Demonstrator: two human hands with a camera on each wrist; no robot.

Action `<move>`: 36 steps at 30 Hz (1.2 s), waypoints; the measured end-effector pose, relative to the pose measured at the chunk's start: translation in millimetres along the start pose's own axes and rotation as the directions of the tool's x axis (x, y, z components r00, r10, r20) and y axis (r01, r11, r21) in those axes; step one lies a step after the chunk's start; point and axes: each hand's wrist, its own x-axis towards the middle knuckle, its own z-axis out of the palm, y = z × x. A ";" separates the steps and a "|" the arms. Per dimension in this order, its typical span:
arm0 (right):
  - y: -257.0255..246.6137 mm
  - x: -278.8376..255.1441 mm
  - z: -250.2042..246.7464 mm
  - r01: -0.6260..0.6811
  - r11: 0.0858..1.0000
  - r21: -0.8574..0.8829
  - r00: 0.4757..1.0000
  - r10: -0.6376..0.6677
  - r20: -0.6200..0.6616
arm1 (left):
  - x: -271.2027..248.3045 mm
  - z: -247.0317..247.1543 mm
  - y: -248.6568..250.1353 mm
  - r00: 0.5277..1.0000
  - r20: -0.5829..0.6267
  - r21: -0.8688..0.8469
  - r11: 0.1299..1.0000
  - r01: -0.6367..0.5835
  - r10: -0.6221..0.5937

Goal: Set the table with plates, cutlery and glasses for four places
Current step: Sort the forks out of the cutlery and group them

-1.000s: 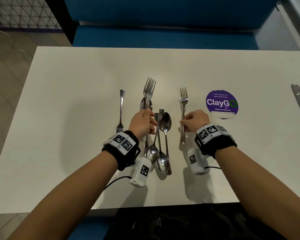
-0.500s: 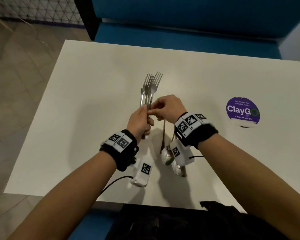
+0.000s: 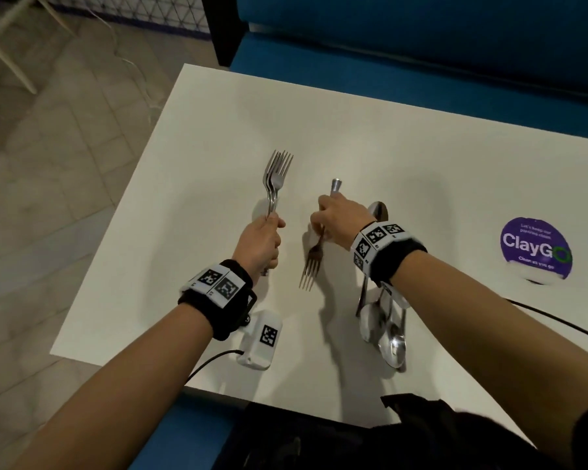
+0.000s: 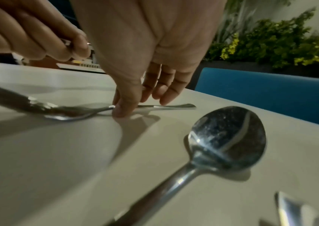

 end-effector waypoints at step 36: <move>143.7 -184.2 12.6 -0.203 0.122 0.972 0.668 0.742 0.046 | -51.6 256.5 -1.2 0.923 0.364 0.126 0.975 -0.181 0.124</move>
